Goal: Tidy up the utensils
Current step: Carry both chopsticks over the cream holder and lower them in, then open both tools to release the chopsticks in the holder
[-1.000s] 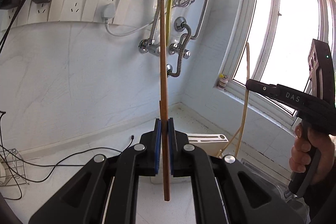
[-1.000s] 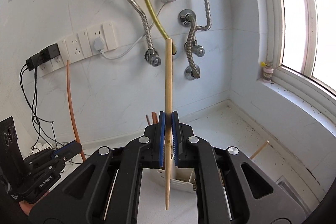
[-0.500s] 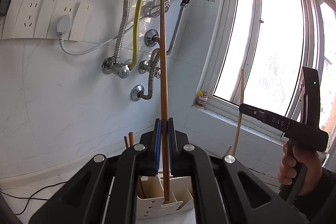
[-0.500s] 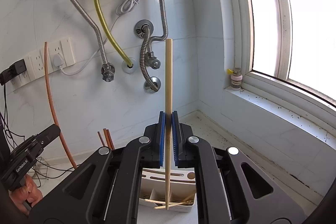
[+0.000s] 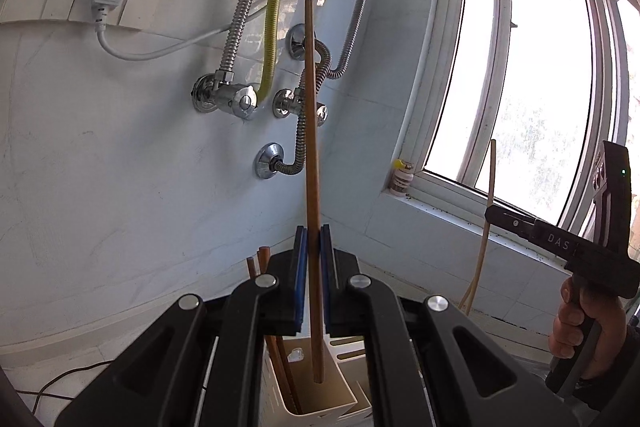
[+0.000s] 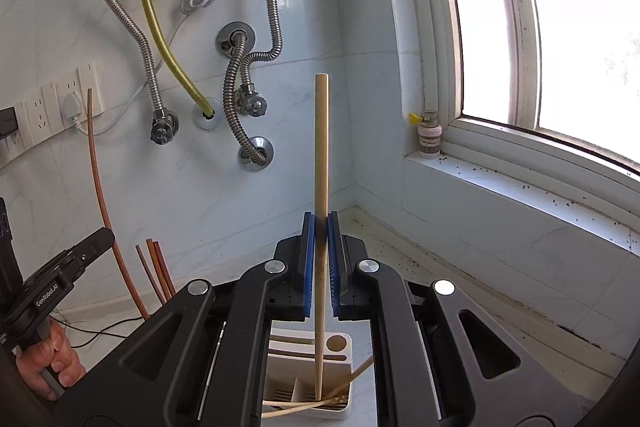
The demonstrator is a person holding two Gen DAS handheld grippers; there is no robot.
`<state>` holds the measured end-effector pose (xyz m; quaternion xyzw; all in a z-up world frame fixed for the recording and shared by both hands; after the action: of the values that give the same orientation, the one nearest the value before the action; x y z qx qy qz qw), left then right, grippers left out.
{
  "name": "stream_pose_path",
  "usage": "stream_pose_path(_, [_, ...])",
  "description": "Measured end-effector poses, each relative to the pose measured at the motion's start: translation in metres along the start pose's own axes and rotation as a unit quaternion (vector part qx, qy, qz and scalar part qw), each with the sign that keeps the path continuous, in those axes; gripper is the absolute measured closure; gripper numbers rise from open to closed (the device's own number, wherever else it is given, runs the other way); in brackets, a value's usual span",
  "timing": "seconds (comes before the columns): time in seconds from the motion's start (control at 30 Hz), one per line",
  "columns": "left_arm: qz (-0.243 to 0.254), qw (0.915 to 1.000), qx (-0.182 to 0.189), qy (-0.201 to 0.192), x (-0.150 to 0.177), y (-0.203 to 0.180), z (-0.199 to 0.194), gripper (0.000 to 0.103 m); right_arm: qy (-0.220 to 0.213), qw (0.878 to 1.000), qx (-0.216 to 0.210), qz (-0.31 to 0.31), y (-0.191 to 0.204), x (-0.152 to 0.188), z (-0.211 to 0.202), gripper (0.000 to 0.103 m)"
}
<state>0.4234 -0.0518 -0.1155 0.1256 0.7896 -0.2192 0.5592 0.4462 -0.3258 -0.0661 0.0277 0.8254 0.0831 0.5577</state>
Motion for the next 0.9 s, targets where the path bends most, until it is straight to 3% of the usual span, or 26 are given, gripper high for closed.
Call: stream_pose_path(0.9, [0.015,0.9998,-0.003,0.010,0.024,0.006,0.017,0.097,-0.001,1.000,0.008,-0.001,-0.001,0.028,0.016,0.097])
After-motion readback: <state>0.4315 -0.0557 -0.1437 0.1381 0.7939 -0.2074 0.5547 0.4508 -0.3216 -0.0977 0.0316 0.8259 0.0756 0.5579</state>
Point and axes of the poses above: each gripper's, at about its wrist camera, not at the fingertips, and z roughly the way its jaws point, y to its left, x to its underside, the point moved 2 cm from there along z, roughly the way its jaws point, and after that the axes turned 2 degrees about z, right-handed, at the moved point
